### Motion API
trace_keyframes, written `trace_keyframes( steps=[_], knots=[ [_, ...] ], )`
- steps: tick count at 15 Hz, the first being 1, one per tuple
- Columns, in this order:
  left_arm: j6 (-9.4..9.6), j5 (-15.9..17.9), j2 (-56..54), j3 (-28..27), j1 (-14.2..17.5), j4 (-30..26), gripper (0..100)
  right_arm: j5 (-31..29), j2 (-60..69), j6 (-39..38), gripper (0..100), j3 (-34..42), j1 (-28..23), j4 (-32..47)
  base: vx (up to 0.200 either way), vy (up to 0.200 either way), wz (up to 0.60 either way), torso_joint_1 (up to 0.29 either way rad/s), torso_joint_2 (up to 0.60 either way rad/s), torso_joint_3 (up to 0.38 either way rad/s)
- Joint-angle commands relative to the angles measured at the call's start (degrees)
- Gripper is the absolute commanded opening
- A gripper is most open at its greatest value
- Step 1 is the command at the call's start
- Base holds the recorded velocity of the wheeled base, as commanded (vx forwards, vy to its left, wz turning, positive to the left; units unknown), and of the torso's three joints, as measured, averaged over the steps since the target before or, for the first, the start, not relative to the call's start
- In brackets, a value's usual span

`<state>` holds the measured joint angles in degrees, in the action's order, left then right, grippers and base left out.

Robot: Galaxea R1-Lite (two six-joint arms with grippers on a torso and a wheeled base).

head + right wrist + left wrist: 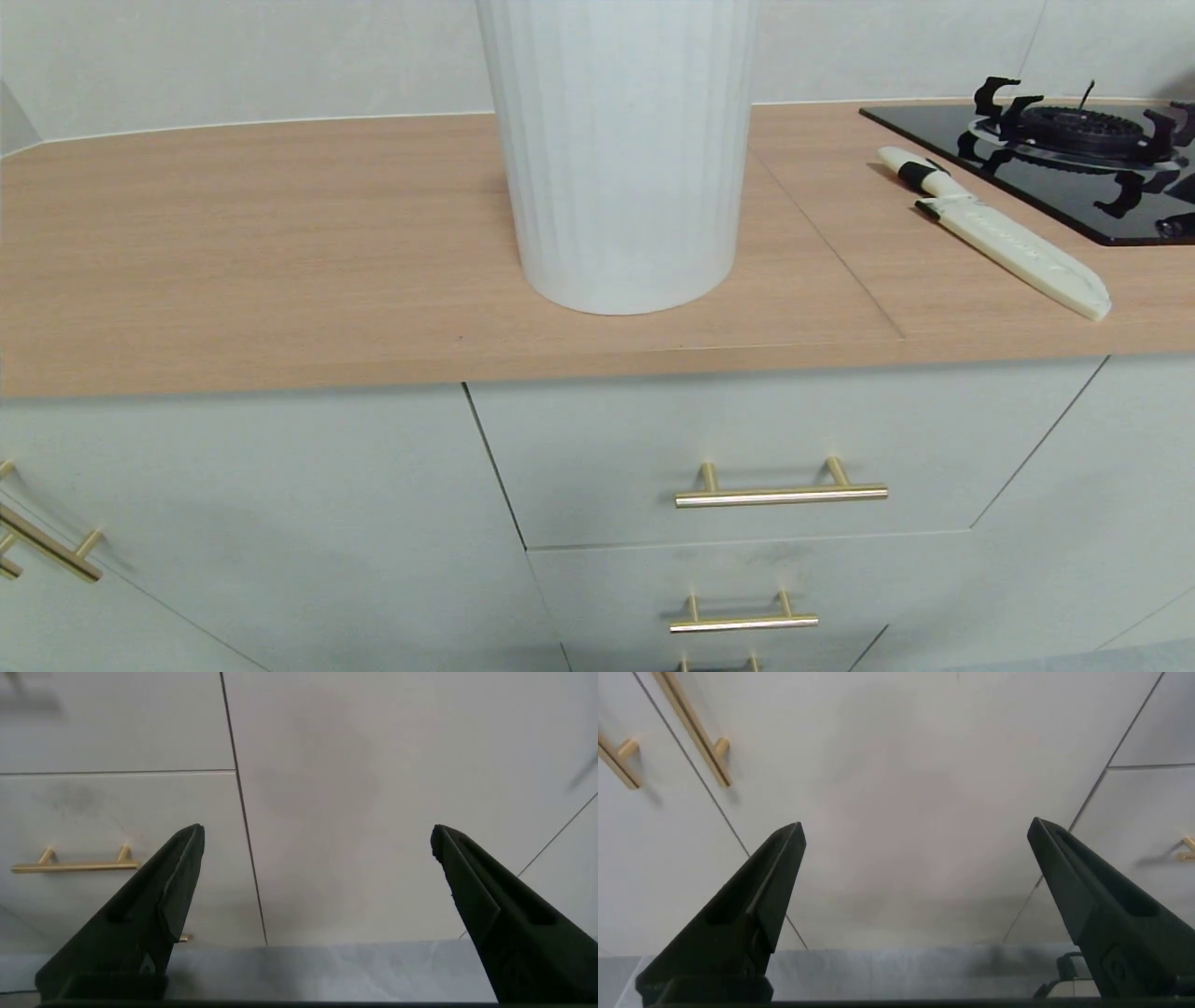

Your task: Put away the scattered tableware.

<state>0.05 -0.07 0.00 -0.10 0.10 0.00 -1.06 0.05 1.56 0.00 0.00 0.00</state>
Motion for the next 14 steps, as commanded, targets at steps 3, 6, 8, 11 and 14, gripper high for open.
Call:
trace_keyframes(
  steps=[3, 6, 8, 11, 14],
  knots=[
    [0.04, -0.01, 0.09, 0.01, -0.01, 0.00, 100, 0.01, -0.05, 0.02, 100, 0.00, 0.00, 0.00, 0.000, 0.000, 0.00, 0.000, 0.00, 0.000],
    [0.04, -0.01, 0.09, 0.01, -0.01, 0.00, 100, 0.01, -0.05, 0.11, 100, 0.00, 0.00, 0.00, 0.000, 0.000, 0.00, 0.000, 0.00, 0.000],
    [0.04, -0.01, 0.09, 0.01, -0.01, 0.00, 100, 0.01, -0.05, 0.11, 100, 0.00, 0.00, 0.00, 0.000, 0.000, 0.00, 0.000, 0.00, 0.000],
    [0.04, -0.01, 0.09, 0.01, -0.01, 0.00, 100, 0.01, -0.05, 0.11, 100, 0.00, 0.00, 0.00, 0.000, 0.000, 0.00, 0.037, -0.16, -0.130],
    [0.04, -0.01, 0.00, 0.01, -0.01, 0.00, 100, 0.01, -0.05, 0.11, 100, 0.00, 0.00, 0.00, 0.000, 0.000, 0.00, 0.085, -0.30, -0.292]
  ],
)
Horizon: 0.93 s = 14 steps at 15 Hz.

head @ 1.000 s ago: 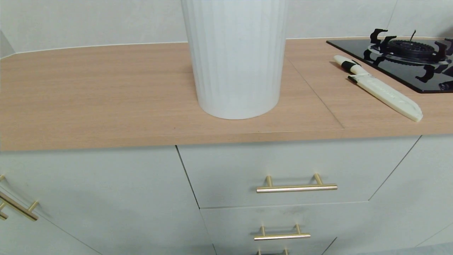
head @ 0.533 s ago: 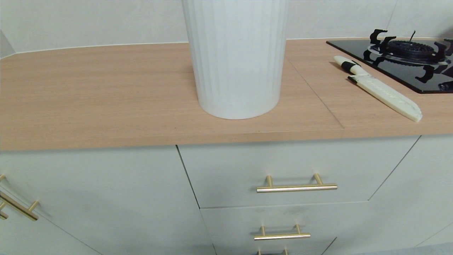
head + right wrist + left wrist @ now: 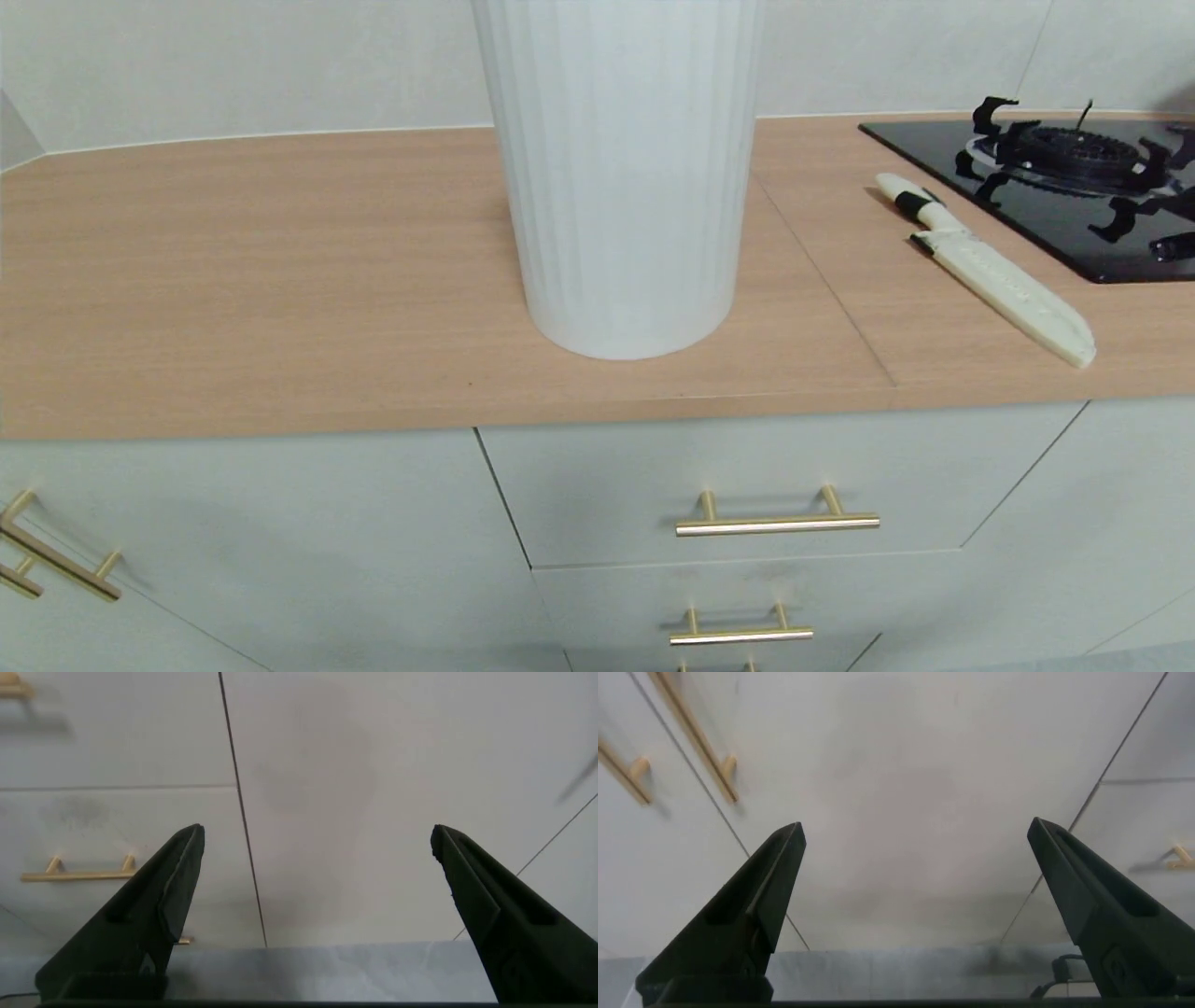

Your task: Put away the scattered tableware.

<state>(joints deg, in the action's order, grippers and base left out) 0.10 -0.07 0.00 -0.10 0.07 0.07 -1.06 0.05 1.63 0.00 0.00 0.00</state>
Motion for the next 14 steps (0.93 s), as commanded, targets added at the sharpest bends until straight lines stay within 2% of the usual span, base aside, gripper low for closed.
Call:
trace_keyframes(
  steps=[1, 14],
  knots=[
    [-0.01, -0.01, 0.09, 0.01, 0.01, -0.07, 100, 0.01, -0.05, 0.04, 100, 0.00, 0.00, 0.00, 0.000, 0.000, 0.00, 0.168, -0.56, -0.290],
    [-0.01, -0.01, 0.09, 0.01, 0.01, -0.07, 100, 0.01, -0.05, 0.04, 100, 0.00, 0.00, 0.00, 0.000, 0.000, 0.00, 0.194, -0.48, -0.288]
  ],
)
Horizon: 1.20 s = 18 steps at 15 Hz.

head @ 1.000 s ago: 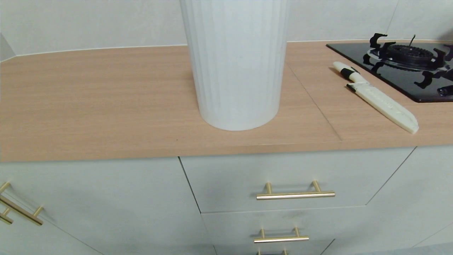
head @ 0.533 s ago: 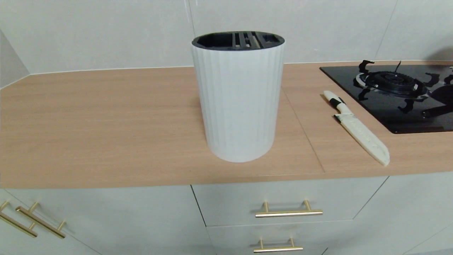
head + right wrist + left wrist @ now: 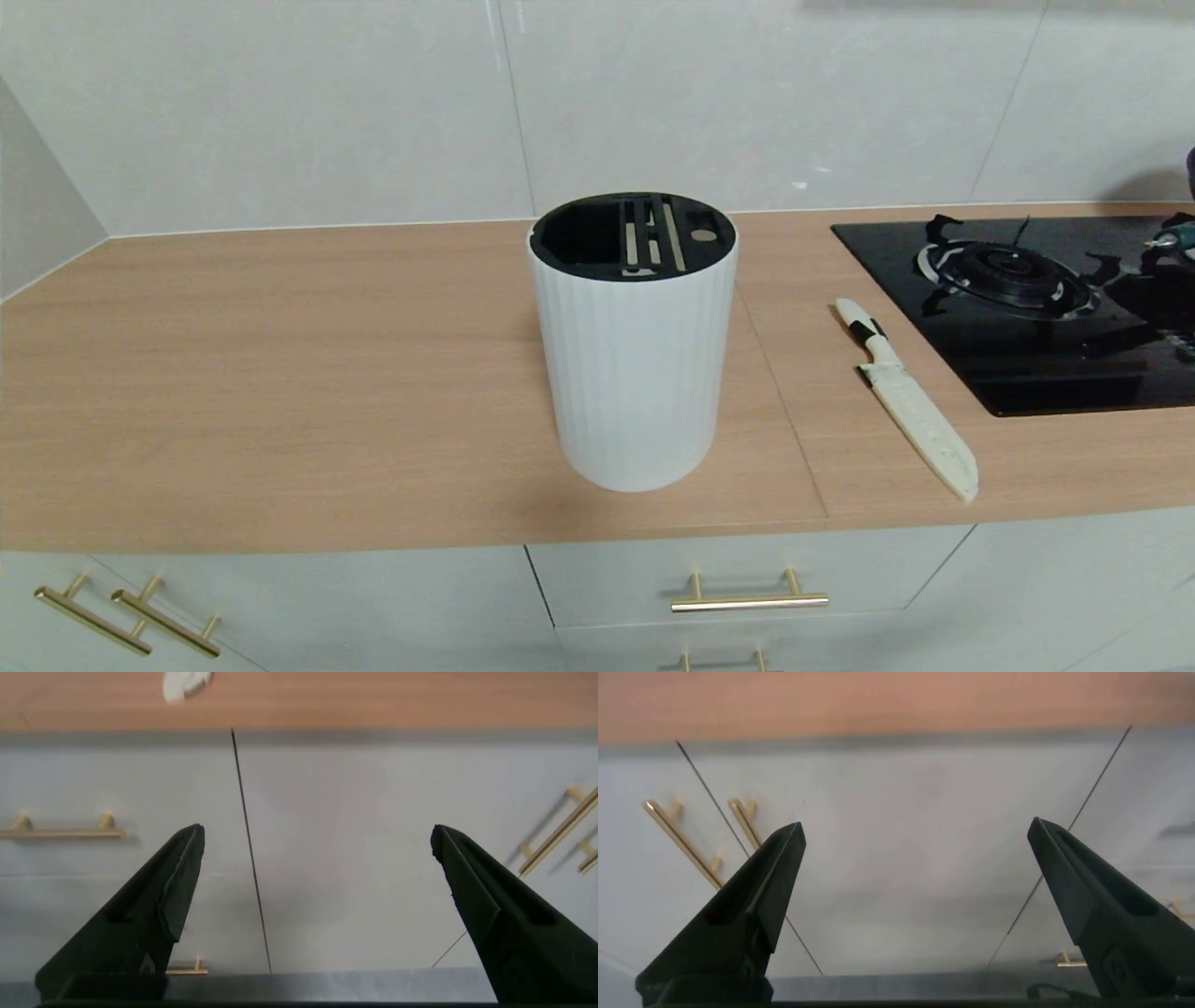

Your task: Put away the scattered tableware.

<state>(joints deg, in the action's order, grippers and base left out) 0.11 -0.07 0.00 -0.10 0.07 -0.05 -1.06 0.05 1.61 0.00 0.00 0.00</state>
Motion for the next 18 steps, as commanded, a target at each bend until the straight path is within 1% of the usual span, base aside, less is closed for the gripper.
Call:
trace_keyframes(
  steps=[1, 15, 18],
  knots=[
    [-0.02, -0.01, 0.09, 0.01, 0.01, 0.05, 100, 0.01, -0.05, 0.06, 100, 0.00, 0.00, 0.00, 0.000, 0.000, 0.00, 0.222, -0.51, -0.276],
    [-0.02, -0.01, 0.09, 0.01, 0.01, 0.05, 100, 0.01, -0.05, -0.03, 100, 0.00, 0.00, 0.00, 0.000, 0.000, 0.00, 0.258, -0.55, -0.298],
    [-0.02, -0.01, 0.09, 0.01, 0.01, 0.05, 100, 0.01, -0.05, -0.03, 100, 0.00, 0.00, 0.00, 0.000, 0.000, 0.00, 0.211, -0.43, -0.225]
  ],
)
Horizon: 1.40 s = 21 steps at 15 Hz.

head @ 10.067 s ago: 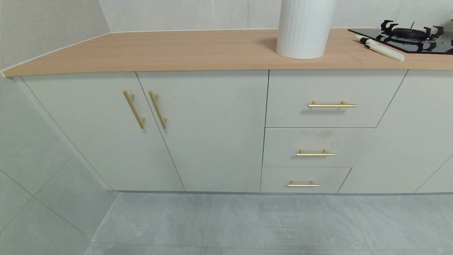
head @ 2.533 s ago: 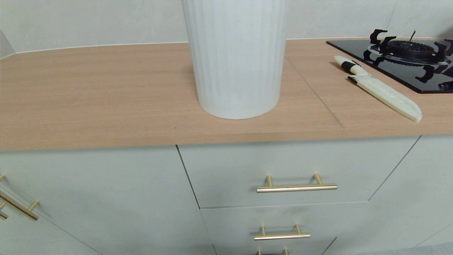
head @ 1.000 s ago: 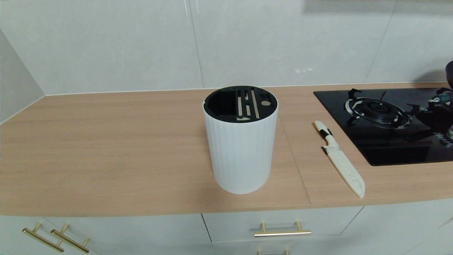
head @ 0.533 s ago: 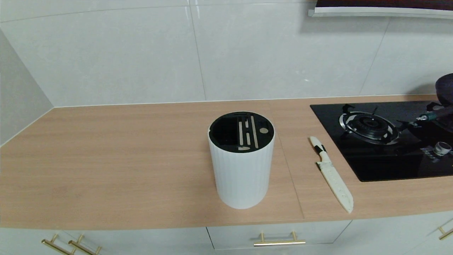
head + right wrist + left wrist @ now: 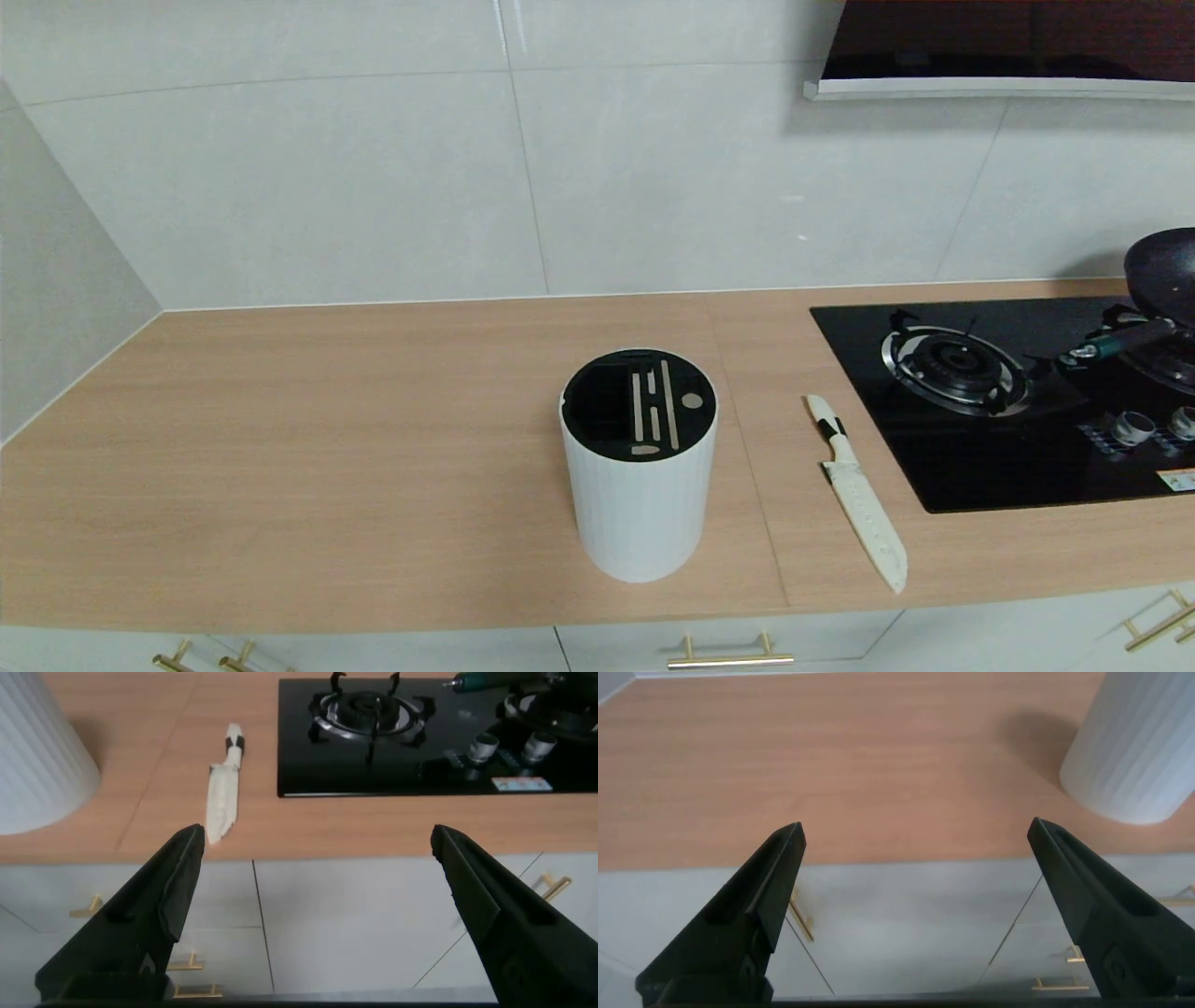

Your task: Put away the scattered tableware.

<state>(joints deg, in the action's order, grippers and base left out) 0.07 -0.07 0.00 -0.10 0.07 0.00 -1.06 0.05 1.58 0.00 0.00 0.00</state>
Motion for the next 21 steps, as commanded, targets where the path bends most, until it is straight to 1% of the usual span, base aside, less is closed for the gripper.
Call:
trace_keyframes(
  steps=[1, 7, 17, 19, 20, 21],
  knots=[
    [0.01, -0.01, 0.09, 0.01, 0.01, 0.00, 100, 0.01, -0.05, 0.00, 100, 0.00, 0.00, 0.00, 0.000, 0.000, 0.00, 0.188, -0.39, -0.207],
    [0.01, -0.01, 0.09, 0.01, 0.01, 0.00, 100, 0.01, -0.05, 0.00, 100, 0.00, 0.00, 0.00, 0.000, 0.000, 0.00, 0.162, -0.33, -0.168],
    [0.01, -0.01, 0.09, 0.01, 0.01, 0.00, 100, 0.45, -0.05, 0.26, 100, -0.35, 0.00, -0.53, 0.000, 0.000, 0.00, 0.003, -0.01, -0.003],
    [0.01, -0.01, 0.09, 0.01, 0.01, 0.00, 100, 2.38, -1.81, -0.79, 100, -7.73, 0.18, -1.32, 0.000, 0.000, 0.00, 0.000, 0.00, 0.000],
    [0.01, -0.01, 0.09, 0.01, 0.01, 0.00, 100, 4.93, -6.73, -0.97, 100, -10.28, 0.44, -0.53, 0.000, 0.000, 0.00, 0.000, 0.00, 0.000],
    [0.01, -0.01, 0.09, 0.01, 0.01, 0.00, 100, 6.86, -12.88, -0.97, 100, -10.90, 0.44, -0.44, 0.000, 0.000, 0.00, 0.000, 0.00, 0.000]
  ],
)
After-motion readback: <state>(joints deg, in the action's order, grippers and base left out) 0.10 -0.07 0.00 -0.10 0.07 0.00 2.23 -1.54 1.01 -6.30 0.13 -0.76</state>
